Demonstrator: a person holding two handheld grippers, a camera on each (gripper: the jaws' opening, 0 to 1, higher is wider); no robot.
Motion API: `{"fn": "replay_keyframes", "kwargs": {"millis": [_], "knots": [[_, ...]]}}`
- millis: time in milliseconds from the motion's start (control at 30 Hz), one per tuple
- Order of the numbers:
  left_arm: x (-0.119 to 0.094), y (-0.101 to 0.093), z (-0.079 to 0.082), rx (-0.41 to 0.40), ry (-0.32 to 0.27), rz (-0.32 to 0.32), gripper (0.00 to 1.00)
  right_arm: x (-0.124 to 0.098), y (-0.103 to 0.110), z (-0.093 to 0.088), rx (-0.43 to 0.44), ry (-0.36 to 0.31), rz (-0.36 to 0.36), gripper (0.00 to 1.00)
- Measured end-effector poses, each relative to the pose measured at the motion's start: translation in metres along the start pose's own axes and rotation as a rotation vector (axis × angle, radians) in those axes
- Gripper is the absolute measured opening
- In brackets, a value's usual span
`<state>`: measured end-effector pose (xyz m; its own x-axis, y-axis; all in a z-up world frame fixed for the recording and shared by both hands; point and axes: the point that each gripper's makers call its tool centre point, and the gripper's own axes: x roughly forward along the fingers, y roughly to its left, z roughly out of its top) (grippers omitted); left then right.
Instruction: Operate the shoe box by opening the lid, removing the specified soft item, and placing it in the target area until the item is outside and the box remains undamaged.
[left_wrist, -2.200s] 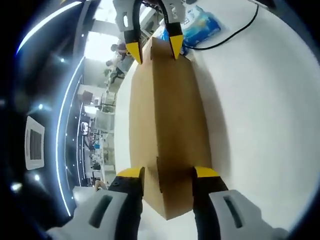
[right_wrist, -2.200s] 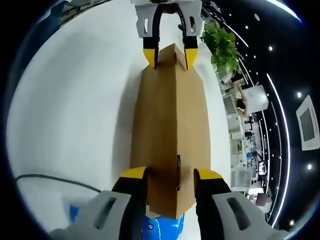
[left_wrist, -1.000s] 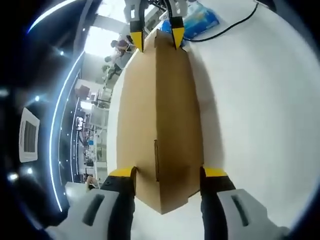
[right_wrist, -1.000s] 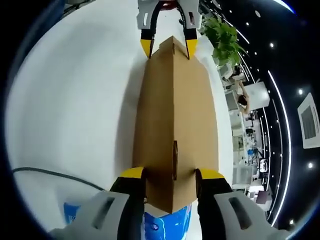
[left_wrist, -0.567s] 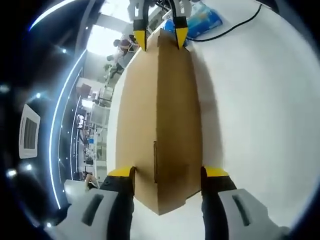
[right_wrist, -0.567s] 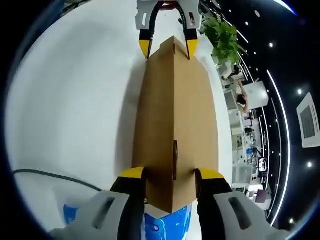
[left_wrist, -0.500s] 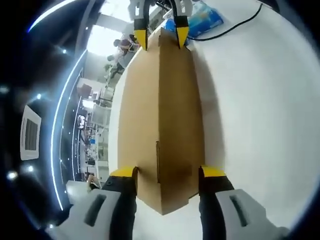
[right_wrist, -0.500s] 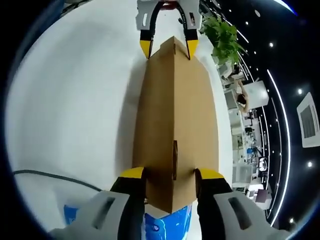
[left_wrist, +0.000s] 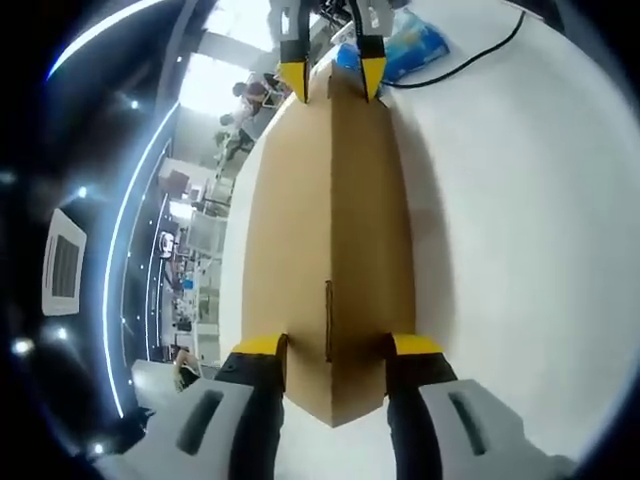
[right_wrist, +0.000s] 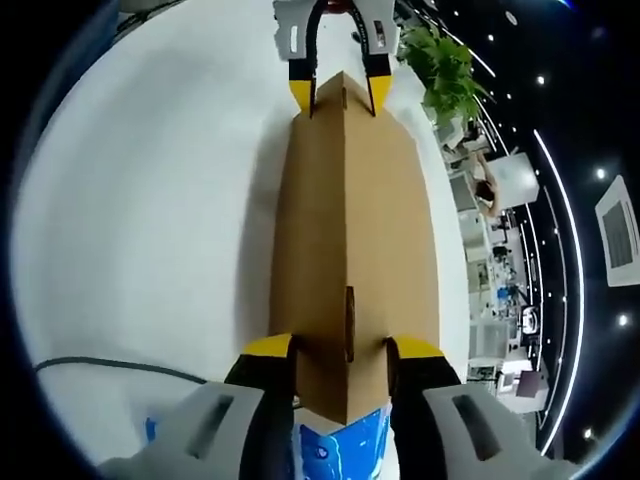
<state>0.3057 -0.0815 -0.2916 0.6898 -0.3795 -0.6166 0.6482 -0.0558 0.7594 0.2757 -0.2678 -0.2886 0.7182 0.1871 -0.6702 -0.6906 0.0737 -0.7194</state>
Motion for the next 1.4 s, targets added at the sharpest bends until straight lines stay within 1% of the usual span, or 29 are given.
{"fn": "replay_keyframes", "kwargs": {"millis": [100, 233, 300, 433, 700, 833, 1100, 1400], "knots": [[-0.002, -0.002, -0.002, -0.001, -0.013, -0.002, 0.39, -0.001, 0.002, 0.001, -0.002, 0.004, -0.001, 0.35], [-0.003, -0.003, -0.001, -0.007, -0.027, -0.009, 0.38, -0.002, 0.003, 0.002, -0.019, 0.025, -0.007, 0.35], [-0.003, -0.003, -0.001, -0.008, -0.034, -0.011, 0.38, -0.002, 0.003, 0.001, -0.006, 0.027, -0.011, 0.34], [-0.007, -0.004, -0.003, -0.003, -0.033, -0.013, 0.38, -0.005, 0.006, 0.005, 0.000, 0.028, -0.004, 0.34], [-0.016, -0.009, -0.010, 0.005, -0.058, -0.019, 0.38, -0.013, 0.015, 0.018, 0.018, 0.043, -0.005, 0.34], [-0.021, -0.013, -0.012, 0.008, -0.069, -0.022, 0.38, -0.015, 0.019, 0.022, 0.024, 0.055, -0.005, 0.34], [-0.027, -0.019, -0.010, 0.007, -0.084, -0.027, 0.38, -0.022, 0.026, 0.023, 0.033, 0.075, -0.005, 0.33], [-0.033, -0.028, 0.002, 0.005, -0.111, -0.029, 0.38, -0.034, 0.036, 0.016, 0.039, 0.085, -0.003, 0.34]]}}
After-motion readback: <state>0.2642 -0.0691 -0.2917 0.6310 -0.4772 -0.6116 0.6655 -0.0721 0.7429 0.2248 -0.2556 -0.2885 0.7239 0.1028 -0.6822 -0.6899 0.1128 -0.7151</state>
